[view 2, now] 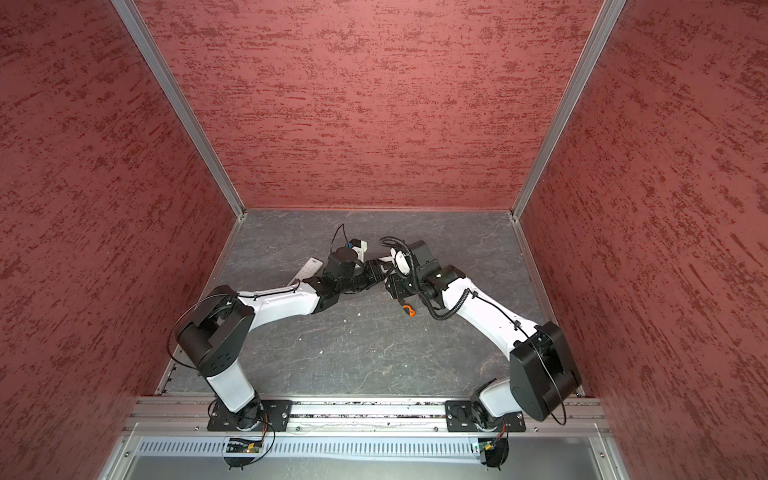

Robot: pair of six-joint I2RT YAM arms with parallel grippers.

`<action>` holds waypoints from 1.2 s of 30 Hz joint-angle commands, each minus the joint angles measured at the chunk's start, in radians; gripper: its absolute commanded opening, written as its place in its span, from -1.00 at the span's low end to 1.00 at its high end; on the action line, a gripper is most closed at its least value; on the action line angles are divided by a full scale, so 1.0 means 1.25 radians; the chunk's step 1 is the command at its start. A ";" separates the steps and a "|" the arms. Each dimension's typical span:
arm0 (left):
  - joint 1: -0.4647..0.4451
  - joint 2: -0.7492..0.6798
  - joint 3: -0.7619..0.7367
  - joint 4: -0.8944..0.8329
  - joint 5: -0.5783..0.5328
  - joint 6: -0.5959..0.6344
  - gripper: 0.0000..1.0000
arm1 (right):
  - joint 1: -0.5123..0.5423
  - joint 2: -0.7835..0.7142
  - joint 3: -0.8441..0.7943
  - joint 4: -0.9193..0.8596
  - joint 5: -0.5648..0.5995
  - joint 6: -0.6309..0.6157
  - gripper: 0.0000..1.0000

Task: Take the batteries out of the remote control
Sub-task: 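Lift the AC remote with the right gripper while the left gripper grasps its end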

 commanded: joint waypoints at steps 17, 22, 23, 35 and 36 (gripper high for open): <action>0.026 0.015 -0.033 0.216 0.049 -0.088 -1.00 | 0.009 -0.027 -0.008 0.124 -0.012 0.082 0.19; 0.062 0.015 -0.044 0.313 0.074 -0.138 -1.00 | 0.007 -0.068 -0.065 0.237 -0.047 0.181 0.49; 0.069 0.016 -0.041 0.329 0.082 -0.147 -1.00 | 0.007 -0.073 -0.075 0.256 -0.049 0.200 0.51; 0.095 -0.003 -0.110 0.535 0.064 -0.217 -1.00 | -0.068 -0.149 -0.249 0.615 -0.161 0.465 0.47; 0.093 0.000 -0.114 0.549 0.063 -0.223 -1.00 | -0.073 -0.142 -0.253 0.638 -0.181 0.475 0.43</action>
